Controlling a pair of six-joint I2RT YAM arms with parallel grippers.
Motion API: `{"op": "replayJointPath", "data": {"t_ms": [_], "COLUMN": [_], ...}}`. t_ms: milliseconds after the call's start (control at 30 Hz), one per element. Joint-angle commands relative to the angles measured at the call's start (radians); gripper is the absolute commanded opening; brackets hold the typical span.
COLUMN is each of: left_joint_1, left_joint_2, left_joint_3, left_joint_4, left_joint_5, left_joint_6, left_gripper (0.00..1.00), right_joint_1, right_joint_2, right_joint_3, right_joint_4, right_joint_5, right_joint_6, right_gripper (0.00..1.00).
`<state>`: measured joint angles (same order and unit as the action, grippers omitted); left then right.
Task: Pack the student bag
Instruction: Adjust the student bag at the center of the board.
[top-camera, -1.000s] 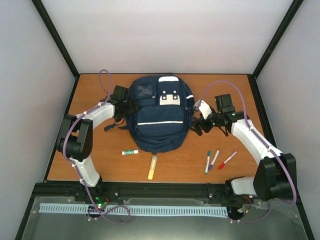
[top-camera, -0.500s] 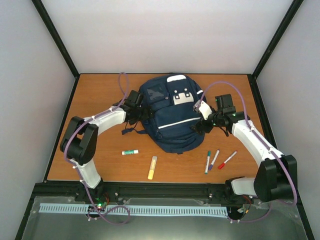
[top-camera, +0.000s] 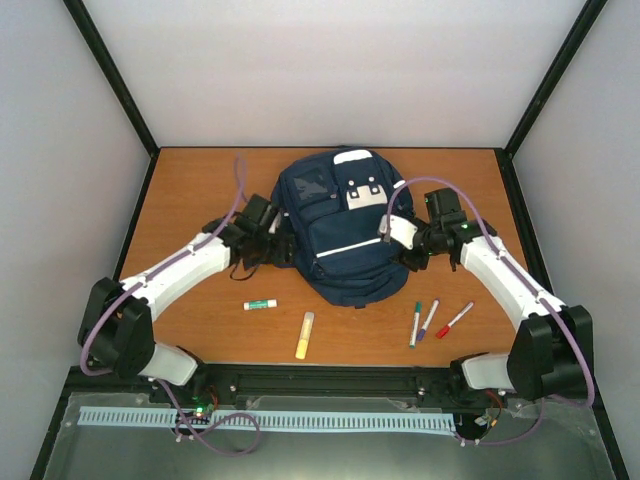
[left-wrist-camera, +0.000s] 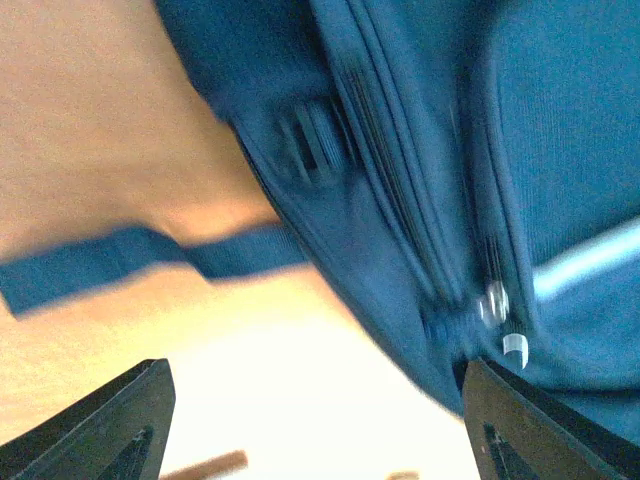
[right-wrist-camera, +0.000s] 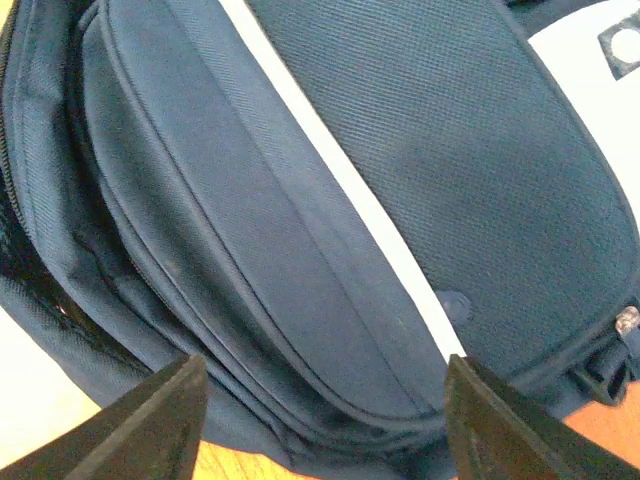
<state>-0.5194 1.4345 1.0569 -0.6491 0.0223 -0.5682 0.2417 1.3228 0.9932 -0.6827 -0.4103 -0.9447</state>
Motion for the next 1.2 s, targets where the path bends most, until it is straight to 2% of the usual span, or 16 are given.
{"op": "replayJointPath", "data": {"t_ms": [0,100,233,433,600,700,800,900,1167], "left_joint_1": [-0.127,-0.191,-0.247,-0.28,-0.297,-0.318,-0.351,-0.372,-0.389], "left_joint_2": [-0.001,-0.026,-0.062,-0.075,-0.073,-0.062,-0.043,-0.021,0.024], "left_joint_3": [-0.027,-0.058,-0.122,-0.211,-0.249,-0.252,-0.245,-0.241,-0.255], "left_joint_4": [-0.143,-0.15,-0.11,-0.023,0.032,0.046,0.047,0.044,0.068], "left_joint_5": [0.055,0.049,0.053,0.06,0.081,0.078,0.066,0.049,0.002], "left_joint_6": [0.054,0.007,-0.06,-0.119,-0.14,-0.145,-0.144,-0.153,-0.199], "left_gripper": [0.79,0.77,0.78,0.8,0.79,0.79,0.84,0.84,0.78], "right_joint_1": [0.08,0.162,0.256,0.307,0.312,0.312,0.312,0.312,0.312], "right_joint_2": [0.017,0.009,0.017,0.076,0.107,0.095,0.076,0.054,0.041], "right_joint_3": [-0.034,-0.095,-0.138,-0.159,-0.143,-0.115,-0.072,-0.023,0.105], "right_joint_4": [0.025,0.107,0.193,0.345,0.411,0.397,0.359,0.324,0.277], "right_joint_5": [0.064,0.142,0.247,0.379,0.425,0.411,0.378,0.346,0.273], "right_joint_6": [-0.213,-0.266,-0.293,-0.276,-0.229,-0.183,-0.123,-0.06,0.128], "right_gripper": [0.61,0.56,0.55,0.5,0.29,0.14,0.04,0.03,0.03]}}
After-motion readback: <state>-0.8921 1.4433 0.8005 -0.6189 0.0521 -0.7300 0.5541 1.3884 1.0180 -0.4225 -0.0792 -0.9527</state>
